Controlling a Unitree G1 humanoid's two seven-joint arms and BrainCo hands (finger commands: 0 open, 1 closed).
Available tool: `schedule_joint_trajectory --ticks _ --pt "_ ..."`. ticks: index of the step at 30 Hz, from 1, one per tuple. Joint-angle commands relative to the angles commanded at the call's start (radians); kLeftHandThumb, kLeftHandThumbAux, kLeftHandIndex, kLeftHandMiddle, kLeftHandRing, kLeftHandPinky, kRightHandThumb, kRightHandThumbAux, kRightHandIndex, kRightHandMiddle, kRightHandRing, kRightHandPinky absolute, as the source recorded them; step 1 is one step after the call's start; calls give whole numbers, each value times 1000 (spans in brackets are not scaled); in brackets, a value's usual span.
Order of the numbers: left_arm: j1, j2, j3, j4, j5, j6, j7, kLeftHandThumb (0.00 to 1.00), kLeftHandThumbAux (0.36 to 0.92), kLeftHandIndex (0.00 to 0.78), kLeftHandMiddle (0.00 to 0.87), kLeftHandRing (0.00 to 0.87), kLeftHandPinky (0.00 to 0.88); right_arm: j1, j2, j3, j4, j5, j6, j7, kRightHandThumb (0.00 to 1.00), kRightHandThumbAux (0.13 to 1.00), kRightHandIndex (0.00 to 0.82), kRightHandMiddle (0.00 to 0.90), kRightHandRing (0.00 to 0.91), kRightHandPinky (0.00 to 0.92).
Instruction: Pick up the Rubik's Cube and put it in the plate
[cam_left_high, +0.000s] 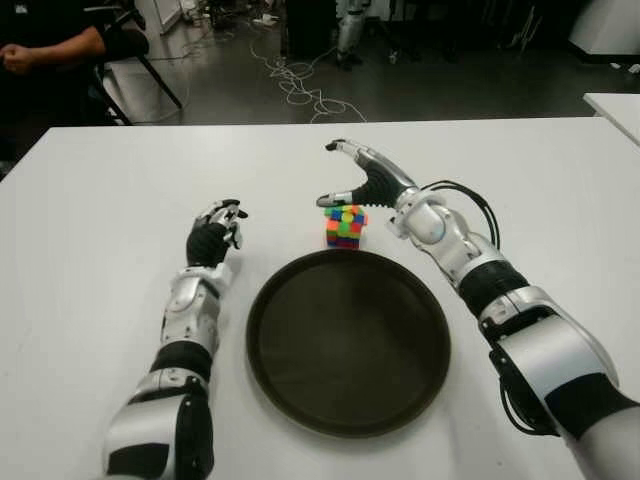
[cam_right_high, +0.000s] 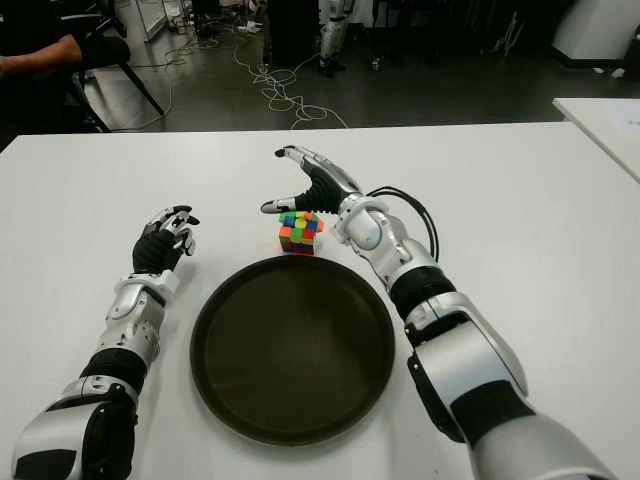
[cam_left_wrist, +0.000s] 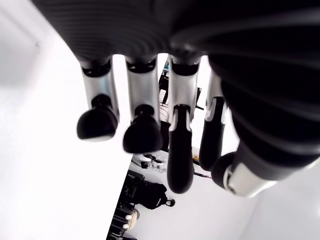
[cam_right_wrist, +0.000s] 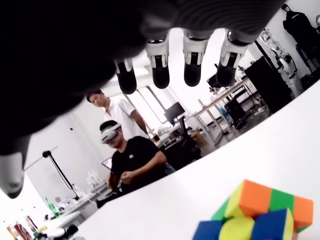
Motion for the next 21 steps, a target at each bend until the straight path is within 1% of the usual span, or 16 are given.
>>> schedule_joint_trajectory --ticks 5,9,14,21 --pt "6 -5 -4 -19 2 0 1 853 660 417 555 793 810 -5 3 8 25 -14 -5 -19 0 496 0 0 0 4" --pt "6 -7 1 -24 -8 9 -10 852 662 415 550 798 820 -9 7 18 41 -29 0 -39 0 511 0 0 0 1" --pt "6 -4 4 -18 -8 7 -18 850 663 411 544 801 823 -14 7 22 54 -39 -1 -49 0 522 0 0 0 0" --pt "9 -3 -4 -26 -1 5 -15 851 661 417 553 789 808 -15 12 27 79 -48 -6 -72 0 546 0 0 0 7"
